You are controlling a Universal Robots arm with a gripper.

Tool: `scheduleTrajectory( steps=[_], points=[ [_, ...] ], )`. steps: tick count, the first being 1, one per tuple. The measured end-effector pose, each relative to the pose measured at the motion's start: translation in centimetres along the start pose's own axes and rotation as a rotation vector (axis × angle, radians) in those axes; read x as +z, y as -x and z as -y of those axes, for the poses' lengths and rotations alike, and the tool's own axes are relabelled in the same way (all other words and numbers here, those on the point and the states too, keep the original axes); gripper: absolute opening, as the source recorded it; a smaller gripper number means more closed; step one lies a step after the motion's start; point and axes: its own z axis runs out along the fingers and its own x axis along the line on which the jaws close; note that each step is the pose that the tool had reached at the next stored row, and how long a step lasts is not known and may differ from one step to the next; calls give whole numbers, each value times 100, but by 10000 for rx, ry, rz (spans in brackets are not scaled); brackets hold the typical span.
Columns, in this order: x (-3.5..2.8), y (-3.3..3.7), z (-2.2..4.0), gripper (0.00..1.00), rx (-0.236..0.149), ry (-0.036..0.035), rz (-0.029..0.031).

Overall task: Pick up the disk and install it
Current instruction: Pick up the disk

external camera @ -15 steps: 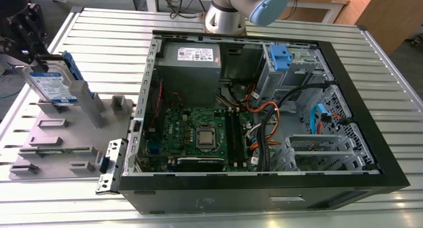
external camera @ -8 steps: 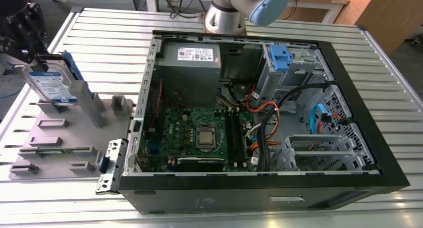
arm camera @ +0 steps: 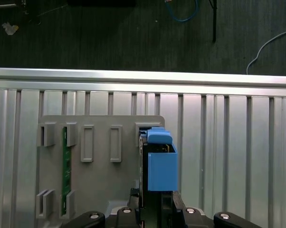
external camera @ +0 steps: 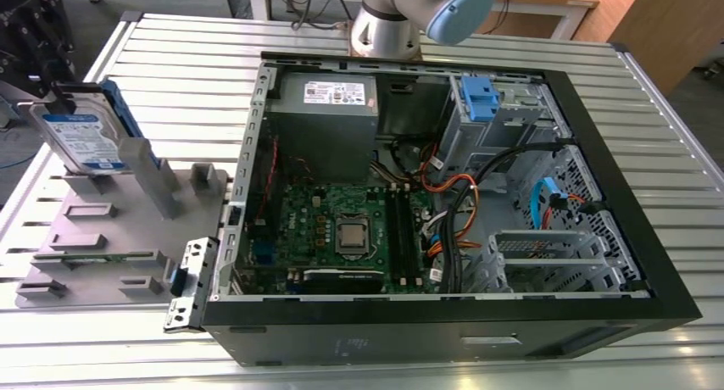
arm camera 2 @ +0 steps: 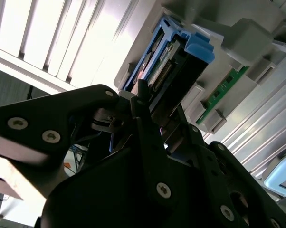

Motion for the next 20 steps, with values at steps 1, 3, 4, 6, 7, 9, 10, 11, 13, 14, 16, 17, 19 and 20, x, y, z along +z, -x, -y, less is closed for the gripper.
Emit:
scheduleTrajectory(
  steps=[1,3,4,6,7,9,10,11,13,14,16,17,19,20],
  points=[
    [-18,0,0,35,0,0,0],
    [-27,0,0,35,0,-2,1],
    [-27,1,0,35,0,-3,2],
    [-31,0,0,35,0,-1,1],
    [-32,1,0,35,0,-1,0],
    [-66,1,-1,35,0,-1,1],
    [-67,1,-1,35,0,-1,0],
    [-69,1,-1,35,0,0,0],
    [-70,1,-1,35,0,-1,1],
    [-71,1,-1,35,0,-1,0],
    [-73,1,-1,35,0,0,0],
    [-74,1,-1,35,0,0,0],
    [-85,1,-1,35,0,3,-1],
    [-92,2,-1,35,0,1,-1]
  ],
)
